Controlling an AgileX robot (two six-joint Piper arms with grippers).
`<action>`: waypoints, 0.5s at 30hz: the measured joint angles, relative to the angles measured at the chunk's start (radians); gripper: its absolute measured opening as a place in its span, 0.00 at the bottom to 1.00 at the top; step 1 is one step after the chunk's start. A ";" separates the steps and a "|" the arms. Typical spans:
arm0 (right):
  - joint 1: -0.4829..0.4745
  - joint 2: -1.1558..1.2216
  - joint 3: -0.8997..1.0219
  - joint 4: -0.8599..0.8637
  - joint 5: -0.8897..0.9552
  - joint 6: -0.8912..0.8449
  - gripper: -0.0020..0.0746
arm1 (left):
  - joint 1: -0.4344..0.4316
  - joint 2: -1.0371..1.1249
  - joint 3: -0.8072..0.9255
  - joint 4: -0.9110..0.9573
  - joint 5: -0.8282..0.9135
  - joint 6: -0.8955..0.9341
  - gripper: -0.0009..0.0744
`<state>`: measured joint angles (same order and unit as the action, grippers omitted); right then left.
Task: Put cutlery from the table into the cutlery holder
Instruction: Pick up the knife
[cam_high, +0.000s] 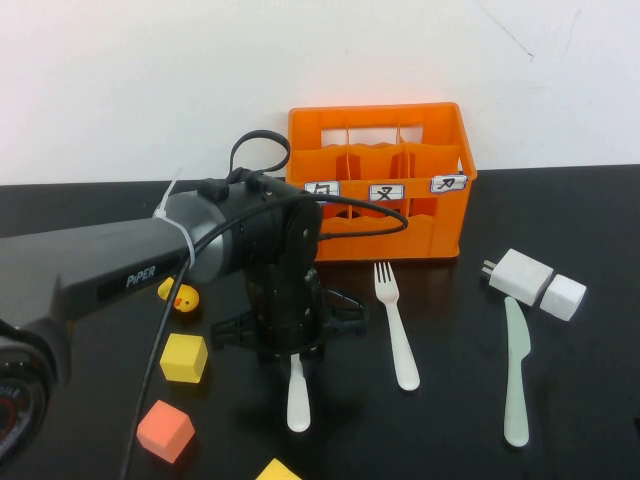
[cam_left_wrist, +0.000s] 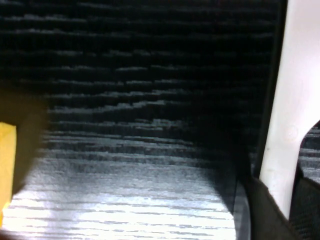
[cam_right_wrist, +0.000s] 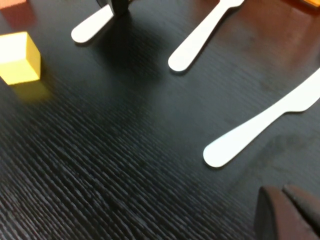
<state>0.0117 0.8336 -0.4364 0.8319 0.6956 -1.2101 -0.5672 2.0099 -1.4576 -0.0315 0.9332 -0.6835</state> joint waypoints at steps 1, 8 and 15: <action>0.000 0.000 0.000 0.005 0.000 -0.003 0.02 | 0.000 0.000 0.000 0.000 0.000 0.002 0.16; 0.000 0.000 0.000 0.012 0.000 -0.009 0.02 | 0.000 -0.004 0.000 0.000 0.000 0.009 0.16; 0.000 0.000 0.000 0.012 0.000 -0.012 0.02 | 0.000 -0.122 0.013 0.021 0.047 0.017 0.16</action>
<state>0.0117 0.8336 -0.4364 0.8442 0.6960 -1.2222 -0.5672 1.8883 -1.4450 -0.0105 0.9799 -0.6665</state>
